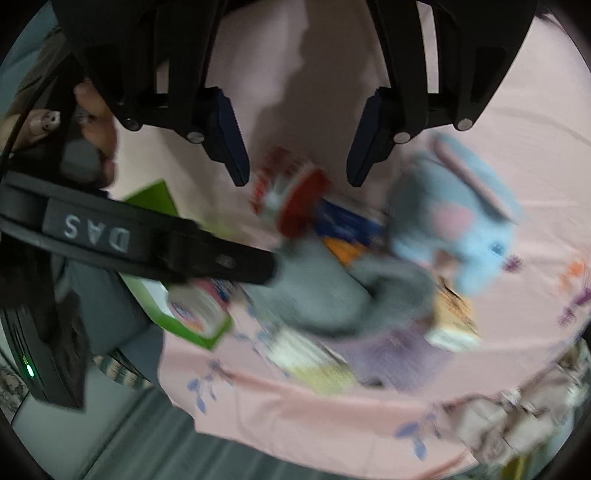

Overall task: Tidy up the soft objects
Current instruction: 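Grasp the red-white snack bag with the right gripper, then carry the red-white snack bag into the green box and open the right gripper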

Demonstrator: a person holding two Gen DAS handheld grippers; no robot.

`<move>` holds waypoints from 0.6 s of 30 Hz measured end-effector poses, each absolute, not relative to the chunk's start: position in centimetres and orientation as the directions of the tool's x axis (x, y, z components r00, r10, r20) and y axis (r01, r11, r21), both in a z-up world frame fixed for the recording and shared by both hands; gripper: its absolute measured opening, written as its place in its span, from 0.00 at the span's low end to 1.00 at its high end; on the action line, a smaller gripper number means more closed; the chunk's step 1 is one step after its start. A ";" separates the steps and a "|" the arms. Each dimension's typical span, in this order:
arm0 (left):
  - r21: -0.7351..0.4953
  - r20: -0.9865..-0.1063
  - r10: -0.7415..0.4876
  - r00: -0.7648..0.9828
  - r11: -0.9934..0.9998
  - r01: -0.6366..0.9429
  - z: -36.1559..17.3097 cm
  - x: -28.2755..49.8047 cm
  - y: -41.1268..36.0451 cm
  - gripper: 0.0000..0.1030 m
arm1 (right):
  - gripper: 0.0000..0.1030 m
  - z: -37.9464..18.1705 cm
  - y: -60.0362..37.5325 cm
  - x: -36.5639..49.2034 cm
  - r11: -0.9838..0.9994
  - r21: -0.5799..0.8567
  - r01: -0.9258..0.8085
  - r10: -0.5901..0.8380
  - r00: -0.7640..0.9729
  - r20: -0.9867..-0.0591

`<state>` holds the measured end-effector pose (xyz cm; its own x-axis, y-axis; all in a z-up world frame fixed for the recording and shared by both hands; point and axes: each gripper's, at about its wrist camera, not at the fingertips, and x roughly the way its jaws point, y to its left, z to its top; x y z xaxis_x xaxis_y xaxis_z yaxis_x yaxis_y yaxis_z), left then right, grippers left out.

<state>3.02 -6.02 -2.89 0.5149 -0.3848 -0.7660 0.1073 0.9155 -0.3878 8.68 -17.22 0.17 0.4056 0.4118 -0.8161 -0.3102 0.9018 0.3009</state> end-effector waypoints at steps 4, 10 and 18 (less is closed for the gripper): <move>-0.397 -0.774 -0.387 0.501 0.913 0.093 -4.1 3.4 -7.3 0.37 | 0.67 -0.8 -17.9 8.9 0.904 0.309 -0.296 0.409 0.385 -0.828; -0.395 -0.810 -0.362 0.460 0.918 0.027 -6.5 4.6 -8.2 0.32 | 0.67 -4.3 -19.0 10.7 0.915 0.342 -0.213 0.394 0.294 -0.871; -0.435 -0.802 -0.382 0.459 0.900 -0.010 -7.7 5.5 -8.1 0.33 | 0.44 -6.3 -18.0 11.1 0.901 0.374 -0.220 0.421 0.229 -0.878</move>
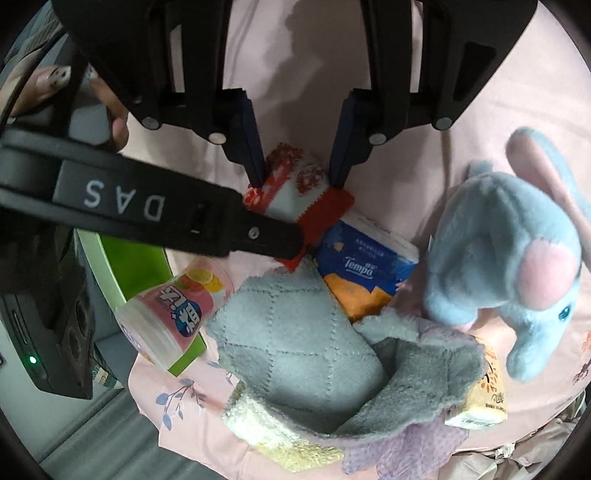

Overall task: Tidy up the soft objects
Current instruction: 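Carry the red-white snack bag into the green box and open the right gripper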

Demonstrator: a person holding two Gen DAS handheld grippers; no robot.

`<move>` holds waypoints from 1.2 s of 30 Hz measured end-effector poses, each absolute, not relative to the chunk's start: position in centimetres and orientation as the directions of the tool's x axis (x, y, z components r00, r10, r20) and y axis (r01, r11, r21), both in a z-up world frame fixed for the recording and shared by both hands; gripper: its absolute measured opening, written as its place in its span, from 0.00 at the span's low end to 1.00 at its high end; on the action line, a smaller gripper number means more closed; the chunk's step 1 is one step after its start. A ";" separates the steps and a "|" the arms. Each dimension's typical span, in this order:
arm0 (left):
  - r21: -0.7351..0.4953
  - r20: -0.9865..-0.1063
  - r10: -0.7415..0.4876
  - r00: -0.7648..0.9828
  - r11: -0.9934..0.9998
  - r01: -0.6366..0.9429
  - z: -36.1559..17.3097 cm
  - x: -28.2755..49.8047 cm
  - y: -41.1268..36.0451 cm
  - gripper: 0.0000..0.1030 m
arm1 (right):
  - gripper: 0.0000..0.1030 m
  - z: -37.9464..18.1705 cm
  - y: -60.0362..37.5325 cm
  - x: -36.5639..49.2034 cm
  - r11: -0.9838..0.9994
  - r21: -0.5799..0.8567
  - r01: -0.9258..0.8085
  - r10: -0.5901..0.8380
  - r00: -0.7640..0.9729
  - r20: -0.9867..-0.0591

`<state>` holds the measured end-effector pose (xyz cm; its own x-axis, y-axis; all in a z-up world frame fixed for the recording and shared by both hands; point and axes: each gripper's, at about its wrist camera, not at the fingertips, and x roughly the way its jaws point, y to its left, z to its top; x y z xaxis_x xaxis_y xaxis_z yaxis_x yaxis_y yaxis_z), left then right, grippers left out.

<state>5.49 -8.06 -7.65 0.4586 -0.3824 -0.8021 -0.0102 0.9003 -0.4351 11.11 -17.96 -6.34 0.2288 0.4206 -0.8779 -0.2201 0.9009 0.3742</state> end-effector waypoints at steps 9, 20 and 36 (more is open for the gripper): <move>-0.458 -0.734 -0.419 0.534 0.887 0.067 -4.3 5.2 -8.5 0.31 | 0.43 -1.5 -18.6 9.7 0.902 0.326 -0.284 0.417 0.369 -0.831; -0.442 -0.648 -0.509 0.567 0.857 0.264 1.1 5.7 -13.2 0.31 | 0.43 3.9 -24.3 8.4 0.922 0.333 -0.198 0.385 0.569 -0.727; -0.393 -0.641 -0.631 0.436 0.758 0.520 1.9 9.1 -23.8 0.31 | 0.43 3.5 -36.8 7.8 0.886 0.438 0.155 0.216 0.697 -0.684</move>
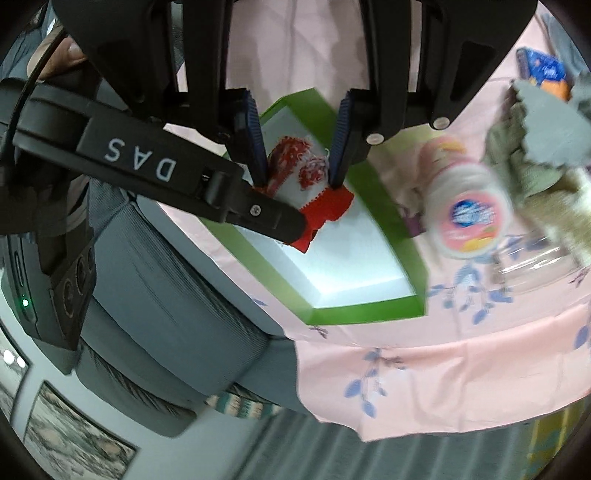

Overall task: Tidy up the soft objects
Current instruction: 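Carry the red-white snack bag into the green box and open the right gripper, then move the right gripper back to the pile and grasp the blue plush elephant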

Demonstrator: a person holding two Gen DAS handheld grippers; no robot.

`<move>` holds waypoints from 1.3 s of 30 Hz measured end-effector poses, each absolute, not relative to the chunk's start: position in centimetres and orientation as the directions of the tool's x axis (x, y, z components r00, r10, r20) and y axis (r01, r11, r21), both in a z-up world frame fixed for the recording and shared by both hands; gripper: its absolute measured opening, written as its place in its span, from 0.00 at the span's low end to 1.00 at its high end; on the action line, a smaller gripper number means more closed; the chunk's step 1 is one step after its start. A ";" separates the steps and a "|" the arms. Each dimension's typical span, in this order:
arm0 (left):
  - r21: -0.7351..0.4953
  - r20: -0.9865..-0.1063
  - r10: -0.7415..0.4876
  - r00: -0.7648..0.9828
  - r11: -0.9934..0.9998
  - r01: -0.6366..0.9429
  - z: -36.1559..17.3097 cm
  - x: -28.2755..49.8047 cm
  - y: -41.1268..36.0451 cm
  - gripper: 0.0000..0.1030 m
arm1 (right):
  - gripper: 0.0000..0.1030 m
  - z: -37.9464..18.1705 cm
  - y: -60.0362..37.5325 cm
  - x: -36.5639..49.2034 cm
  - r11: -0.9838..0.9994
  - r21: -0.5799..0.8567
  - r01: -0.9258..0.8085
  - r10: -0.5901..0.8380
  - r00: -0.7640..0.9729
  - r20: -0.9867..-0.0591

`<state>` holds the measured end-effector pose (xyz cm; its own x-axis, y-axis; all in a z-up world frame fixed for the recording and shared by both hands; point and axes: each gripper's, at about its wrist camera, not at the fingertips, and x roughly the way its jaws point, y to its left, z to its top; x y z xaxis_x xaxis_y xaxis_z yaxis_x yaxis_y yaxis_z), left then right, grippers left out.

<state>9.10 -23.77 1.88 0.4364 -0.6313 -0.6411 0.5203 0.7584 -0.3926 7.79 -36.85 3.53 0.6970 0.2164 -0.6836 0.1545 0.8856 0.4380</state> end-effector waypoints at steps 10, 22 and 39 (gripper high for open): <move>-0.461 -0.675 -0.667 0.317 0.716 0.525 0.1 11.0 -26.8 0.31 | 0.43 1.3 -39.6 8.5 0.853 0.427 0.299 0.142 0.654 -0.743; -0.472 -0.675 -0.670 0.309 0.713 0.518 0.0 10.5 -27.0 0.52 | 0.44 1.0 -40.2 8.7 0.853 0.395 0.341 0.094 0.644 -0.759; -0.435 -0.603 -0.602 0.523 0.798 0.418 4.4 6.8 -17.3 0.99 | 0.92 5.5 -35.8 7.0 0.926 0.339 0.163 0.090 0.779 -0.620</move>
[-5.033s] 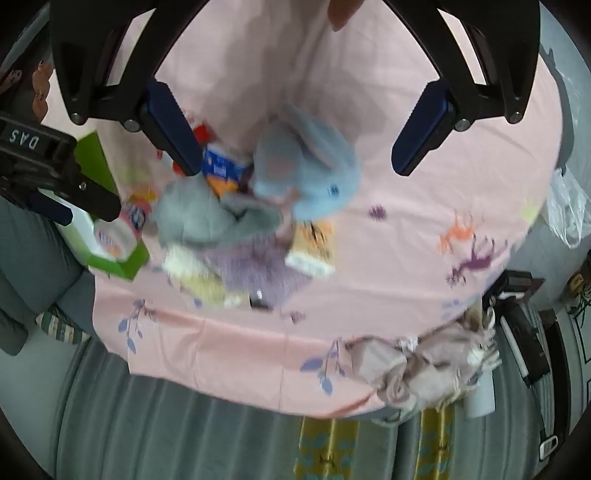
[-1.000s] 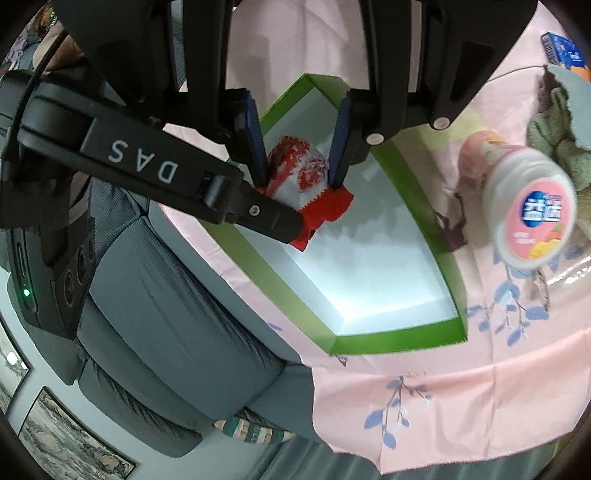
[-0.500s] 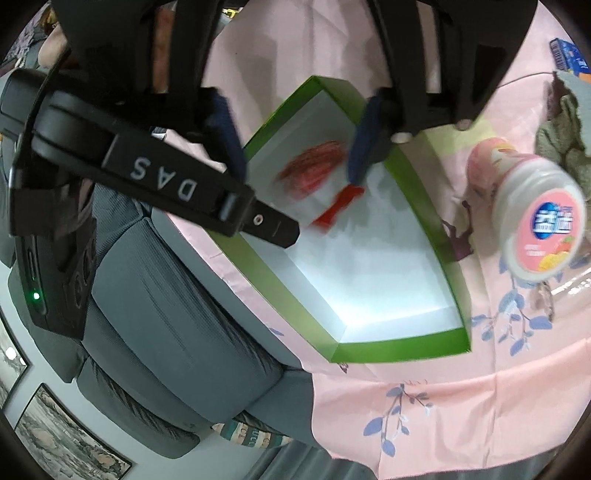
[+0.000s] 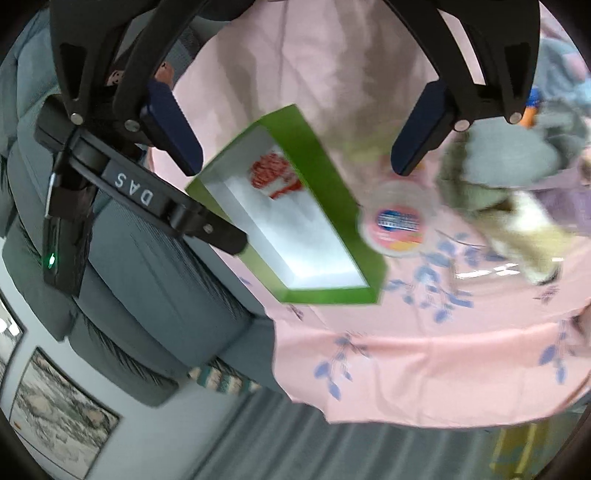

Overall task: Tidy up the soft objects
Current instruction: 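Move the right gripper back to the pile and grasp the blue plush elephant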

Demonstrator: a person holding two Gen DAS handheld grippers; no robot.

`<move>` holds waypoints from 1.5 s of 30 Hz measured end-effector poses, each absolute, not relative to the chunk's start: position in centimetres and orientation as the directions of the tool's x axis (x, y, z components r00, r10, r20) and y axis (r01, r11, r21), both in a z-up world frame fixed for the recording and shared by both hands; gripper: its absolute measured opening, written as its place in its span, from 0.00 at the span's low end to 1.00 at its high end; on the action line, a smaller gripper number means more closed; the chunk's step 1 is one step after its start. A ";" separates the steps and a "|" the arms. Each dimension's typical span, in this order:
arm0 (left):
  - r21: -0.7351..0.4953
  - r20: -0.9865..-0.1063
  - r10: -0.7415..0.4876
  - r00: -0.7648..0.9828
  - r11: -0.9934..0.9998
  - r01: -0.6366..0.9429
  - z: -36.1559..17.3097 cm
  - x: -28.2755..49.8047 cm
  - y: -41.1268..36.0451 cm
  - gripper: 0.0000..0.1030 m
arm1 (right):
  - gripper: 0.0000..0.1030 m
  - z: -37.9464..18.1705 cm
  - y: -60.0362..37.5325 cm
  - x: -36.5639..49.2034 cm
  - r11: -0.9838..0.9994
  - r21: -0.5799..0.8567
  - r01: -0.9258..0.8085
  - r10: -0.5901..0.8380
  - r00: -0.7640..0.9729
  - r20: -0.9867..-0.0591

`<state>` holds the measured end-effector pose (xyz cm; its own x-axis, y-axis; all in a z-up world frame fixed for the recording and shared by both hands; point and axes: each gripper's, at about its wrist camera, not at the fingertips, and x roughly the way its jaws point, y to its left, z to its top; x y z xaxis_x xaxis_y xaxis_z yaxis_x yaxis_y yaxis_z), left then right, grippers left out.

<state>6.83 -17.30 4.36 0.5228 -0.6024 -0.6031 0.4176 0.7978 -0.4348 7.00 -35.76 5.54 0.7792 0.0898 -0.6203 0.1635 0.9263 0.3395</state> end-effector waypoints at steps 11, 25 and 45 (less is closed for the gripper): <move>-0.367 -0.627 -0.398 0.670 0.909 0.196 4.1 4.8 -7.4 0.99 | 0.92 5.5 -30.6 7.6 0.959 0.283 0.024 0.170 0.748 -0.641; -0.323 -0.727 -0.180 0.662 0.941 -0.099 -1.0 2.8 4.1 0.99 | 0.92 3.8 -22.8 8.2 0.896 0.395 -0.202 0.432 0.602 -0.672; -0.484 -0.785 -0.339 0.519 0.858 -0.172 -7.0 1.4 6.4 1.00 | 0.85 -3.9 -8.6 9.1 0.799 0.519 -0.302 0.588 0.218 -0.779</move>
<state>1.44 6.39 -7.00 0.5186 -0.3392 -0.7849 -0.1724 0.8576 -0.4845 9.07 -8.63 -3.88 0.2183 0.5883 -0.7786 -0.3020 0.7994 0.5193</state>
